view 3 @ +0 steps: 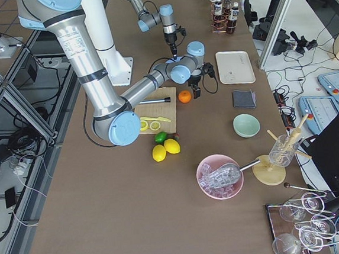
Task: Pick orange to plate
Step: 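Lower the right gripper onto the orange while the left gripper holds the plate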
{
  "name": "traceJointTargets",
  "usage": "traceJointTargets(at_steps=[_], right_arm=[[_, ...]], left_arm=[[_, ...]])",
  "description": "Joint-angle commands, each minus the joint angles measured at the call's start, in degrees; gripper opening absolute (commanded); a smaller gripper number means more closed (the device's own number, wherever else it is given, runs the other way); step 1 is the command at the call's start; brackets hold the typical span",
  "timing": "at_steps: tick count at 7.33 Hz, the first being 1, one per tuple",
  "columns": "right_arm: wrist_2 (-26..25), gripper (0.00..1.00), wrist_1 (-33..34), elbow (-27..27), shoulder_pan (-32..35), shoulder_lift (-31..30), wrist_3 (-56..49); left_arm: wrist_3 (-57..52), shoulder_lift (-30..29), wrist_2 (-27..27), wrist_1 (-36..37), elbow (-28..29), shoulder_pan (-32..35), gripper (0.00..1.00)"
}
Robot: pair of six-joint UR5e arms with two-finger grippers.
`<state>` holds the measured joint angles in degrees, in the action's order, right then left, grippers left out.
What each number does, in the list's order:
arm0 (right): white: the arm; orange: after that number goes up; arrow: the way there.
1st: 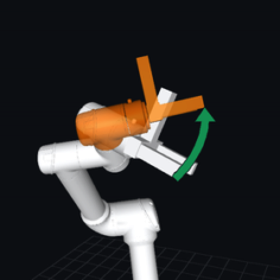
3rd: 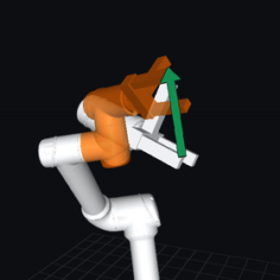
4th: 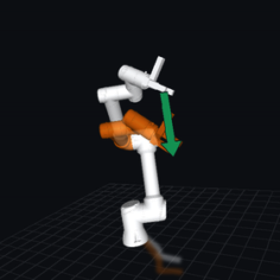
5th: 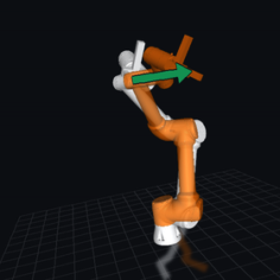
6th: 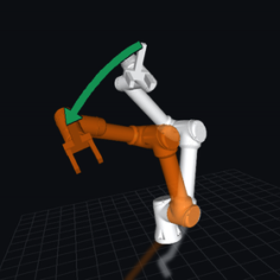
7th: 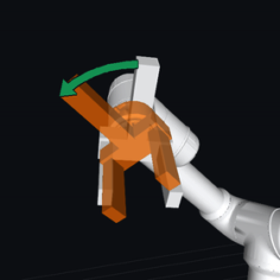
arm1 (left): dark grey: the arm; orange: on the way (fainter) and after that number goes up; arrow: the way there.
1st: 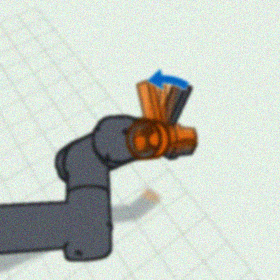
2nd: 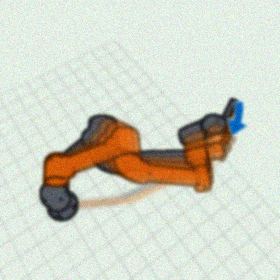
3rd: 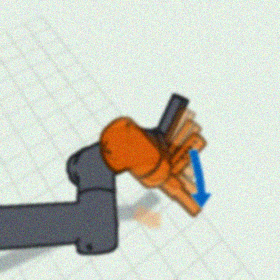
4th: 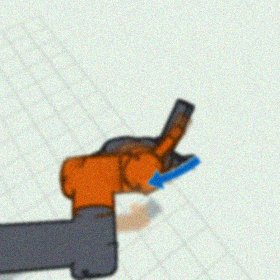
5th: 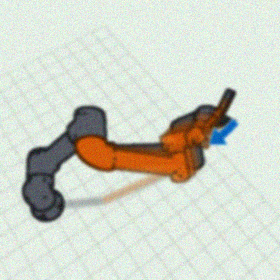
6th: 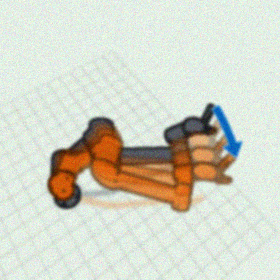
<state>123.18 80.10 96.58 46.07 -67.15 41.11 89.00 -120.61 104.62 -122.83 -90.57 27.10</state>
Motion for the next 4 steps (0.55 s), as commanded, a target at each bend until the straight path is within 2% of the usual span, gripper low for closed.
traceJointTargets(at_steps=[1,4], right_arm=[[-2.0,0.99,-0.6,-0.8,-2.7,-0.1,1.2],[-3.1,0.99,-0.6,-2.1,-4.6,-0.1,1.3]], left_arm=[[-0.2,0.0,-0.9,0.0,0.2,-0.2,0.97],[-0.2,-0.2,-1.2,0.0,0.7,-0.2,0.97]])
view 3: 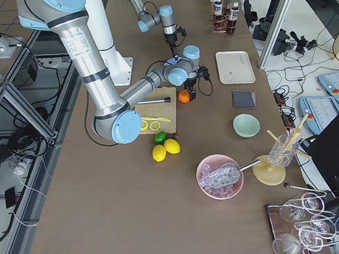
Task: Pick orange to plate
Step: 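Lower the right gripper onto the orange while the left gripper holds the plate, then lift the orange with the right gripper over the plate while the left withdraws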
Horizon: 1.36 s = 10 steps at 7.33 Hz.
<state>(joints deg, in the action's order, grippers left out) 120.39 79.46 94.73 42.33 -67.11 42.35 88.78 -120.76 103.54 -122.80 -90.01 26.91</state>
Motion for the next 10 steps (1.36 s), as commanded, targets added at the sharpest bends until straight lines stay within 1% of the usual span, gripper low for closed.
traceJointTargets(at_steps=[1,2,3,4,5,6,7,8,9,10], right_arm=[[-0.2,0.99,0.0,-0.6,-1.0,0.0,1.5],[-0.3,0.99,-0.1,-0.5,-2.2,0.3,4.9],[-0.3,0.98,-0.3,-0.5,-2.4,0.0,4.8],[-0.4,0.9,-0.3,-0.5,-2.5,0.0,4.8],[-0.4,0.54,-0.3,-0.3,-2.5,0.2,4.9],[-0.4,0.03,-0.3,-0.2,-2.3,0.1,4.9],[-0.2,0.0,-0.2,0.2,-1.8,0.3,4.7],[0.4,0.0,0.7,2.0,-0.5,1.8,5.0],[0.7,0.0,3.7,4.1,-0.3,4.2,5.2],[0.3,0.0,7.2,4.1,-1.2,8.3,6.8]], left_arm=[[0.0,-0.1,0.0,-0.1,0.2,0.0,0.97],[0.0,-0.1,0.0,-0.1,0.2,0.0,0.97],[0.0,-0.2,-0.1,-0.1,0.2,0.0,0.97],[0.0,-0.2,-0.1,0.0,0.2,0.0,0.97],[0.0,-0.2,-0.1,-0.1,0.3,0.1,0.97],[0.0,-0.2,-0.1,-0.1,0.3,0.1,0.97],[0.0,-0.2,-0.1,-0.1,0.2,0.1,0.97],[0.0,-0.2,-0.1,-0.1,0.2,0.1,0.97],[-0.2,0.0,0.0,-0.1,-0.6,1.5,0.96],[-1.4,0.9,2.3,0.1,-1.8,5.7,0.95]])
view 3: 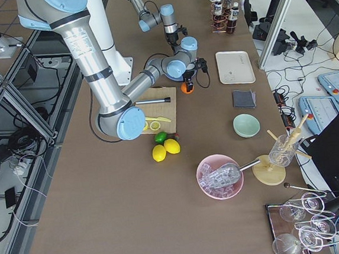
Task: Pick orange to plate
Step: 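Lift the orange with the right gripper over the plate while the left withdraws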
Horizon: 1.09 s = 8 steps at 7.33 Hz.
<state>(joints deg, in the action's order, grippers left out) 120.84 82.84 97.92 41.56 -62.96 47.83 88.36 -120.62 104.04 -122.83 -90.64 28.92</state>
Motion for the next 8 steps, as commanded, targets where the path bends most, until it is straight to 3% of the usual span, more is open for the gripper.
traceJointTargets(at_steps=[1,3,5,8], right_arm=[[-1.4,0.0,4.0,0.3,-3.1,7.2,6.0],[-8.4,0.0,3.6,-3.1,-9.5,12.7,13.3],[-12.5,0.0,2.7,-10.3,-12.8,17.9,15.4],[-12.9,0.0,0.0,-12.8,-13.7,17.9,16.1]], left_arm=[[-6.1,3.9,8.3,0.7,-3.4,8.4,0.95],[-16.8,9.3,17.2,0.7,-4.9,17.2,0.95],[-19.5,10.8,18.3,0.7,-4.8,19.0,0.95],[-19.5,10.8,18.1,0.7,-4.5,18.7,0.95]])
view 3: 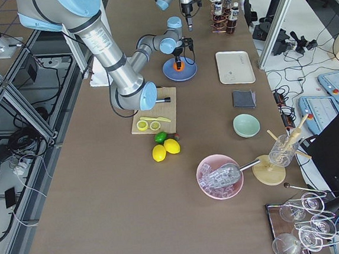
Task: Pick orange to plate
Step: 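Lower the orange onto the blue plate and open the right gripper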
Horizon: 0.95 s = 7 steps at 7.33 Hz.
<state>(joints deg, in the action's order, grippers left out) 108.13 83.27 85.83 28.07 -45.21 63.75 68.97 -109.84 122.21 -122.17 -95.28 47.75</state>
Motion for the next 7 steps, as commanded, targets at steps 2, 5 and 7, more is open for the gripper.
traceJointTargets(at_steps=[2,5,7], right_arm=[[-0.2,0.99,-0.5,-0.9,-0.2,-0.1,0.5],[0.5,1.0,-0.7,0.0,1.9,0.4,0.2],[10.5,1.0,0.0,5.5,12.9,-4.8,-2.0]], left_arm=[[-0.1,-0.3,0.0,0.0,0.2,-0.1,0.96],[-0.1,-0.4,0.0,0.3,0.2,0.2,0.96],[-8.4,-0.3,4.7,9.9,-3.7,7.8,0.96]])
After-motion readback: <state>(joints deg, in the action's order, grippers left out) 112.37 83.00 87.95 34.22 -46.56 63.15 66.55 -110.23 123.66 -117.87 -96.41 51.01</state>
